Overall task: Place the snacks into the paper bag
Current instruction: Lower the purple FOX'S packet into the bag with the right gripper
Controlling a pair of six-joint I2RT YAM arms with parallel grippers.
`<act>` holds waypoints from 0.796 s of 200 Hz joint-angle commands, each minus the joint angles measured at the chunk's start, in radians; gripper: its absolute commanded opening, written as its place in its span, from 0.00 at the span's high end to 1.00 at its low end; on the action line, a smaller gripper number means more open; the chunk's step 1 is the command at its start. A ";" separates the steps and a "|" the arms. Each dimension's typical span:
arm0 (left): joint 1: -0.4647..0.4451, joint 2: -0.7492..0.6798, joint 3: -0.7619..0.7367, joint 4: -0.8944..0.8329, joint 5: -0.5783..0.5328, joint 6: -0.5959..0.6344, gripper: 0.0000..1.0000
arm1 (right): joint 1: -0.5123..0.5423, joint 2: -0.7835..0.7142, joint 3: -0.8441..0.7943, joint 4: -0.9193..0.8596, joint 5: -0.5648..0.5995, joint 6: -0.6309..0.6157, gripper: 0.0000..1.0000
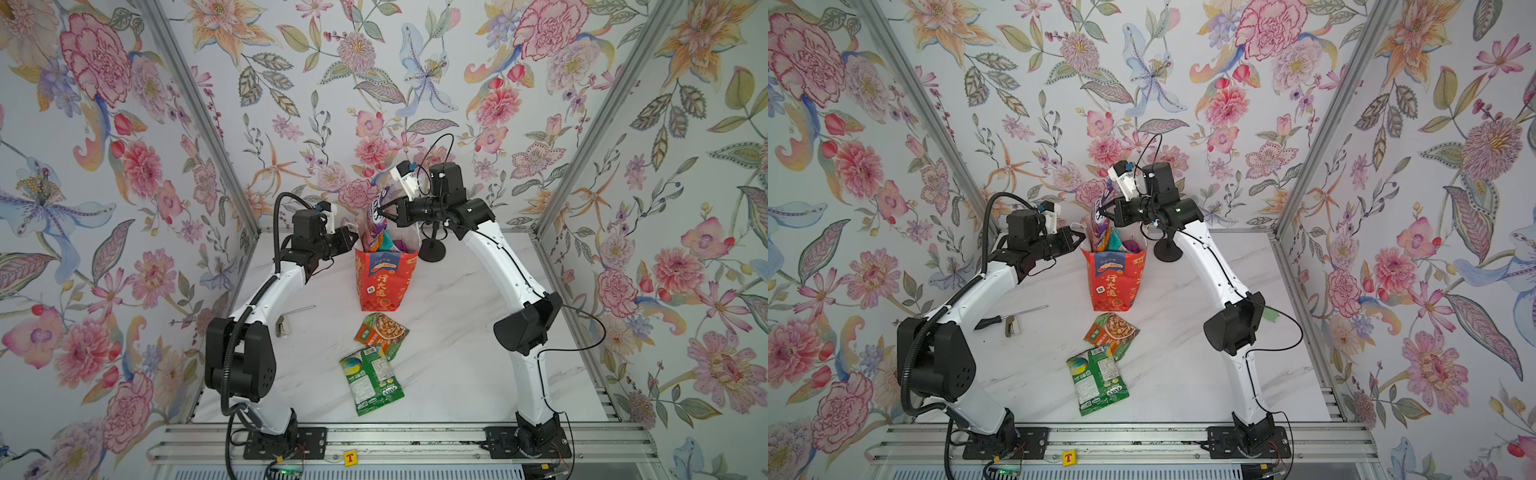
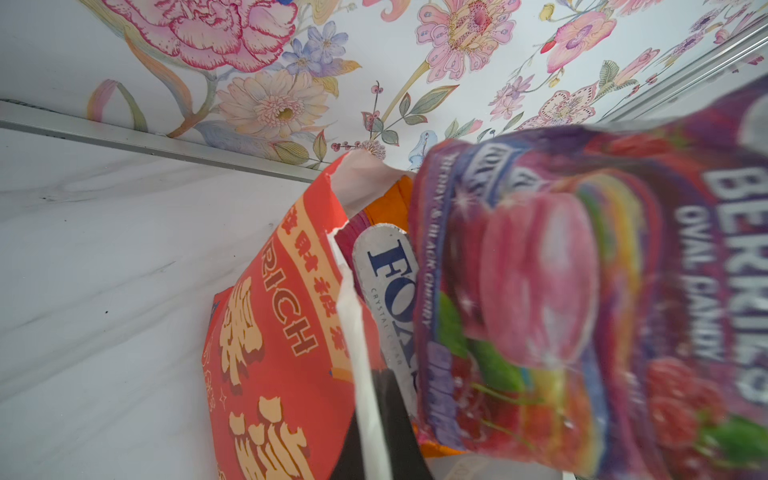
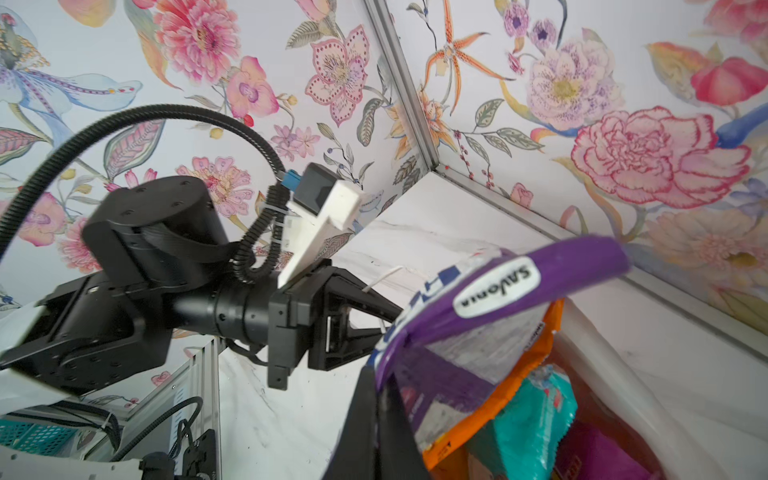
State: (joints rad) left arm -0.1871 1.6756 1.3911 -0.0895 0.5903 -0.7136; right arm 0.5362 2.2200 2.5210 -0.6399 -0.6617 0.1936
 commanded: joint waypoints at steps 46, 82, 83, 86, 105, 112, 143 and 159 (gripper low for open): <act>0.014 -0.004 0.025 -0.044 -0.027 0.022 1.00 | -0.004 0.026 0.030 0.005 -0.055 -0.024 1.00; 0.015 -0.008 0.026 -0.047 -0.027 0.022 1.00 | -0.001 0.027 0.030 -0.015 -0.034 -0.023 1.00; 0.015 -0.008 0.025 -0.047 -0.027 0.022 1.00 | -0.001 0.027 0.030 -0.015 -0.033 -0.022 1.00; 0.015 -0.008 0.024 -0.047 -0.027 0.022 1.00 | -0.001 0.026 0.030 -0.017 -0.032 -0.020 1.00; 0.017 -0.011 0.023 -0.048 -0.028 0.023 1.00 | -0.001 0.019 0.032 -0.040 -0.030 -0.013 1.00; 0.017 -0.013 0.024 -0.049 -0.027 0.023 1.00 | 0.003 0.015 0.031 -0.054 -0.030 -0.018 1.00; 0.020 -0.011 0.021 -0.049 -0.024 0.024 1.00 | 0.026 -0.007 0.032 -0.099 -0.009 -0.049 1.00; 0.020 -0.014 0.018 -0.049 -0.026 0.025 1.00 | 0.033 -0.021 0.032 -0.105 0.000 -0.050 1.00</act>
State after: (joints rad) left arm -0.1768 1.6756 1.3911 -0.0944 0.5880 -0.7136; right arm 0.5484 2.2501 2.5248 -0.7147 -0.6708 0.1711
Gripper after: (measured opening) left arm 0.051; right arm 0.047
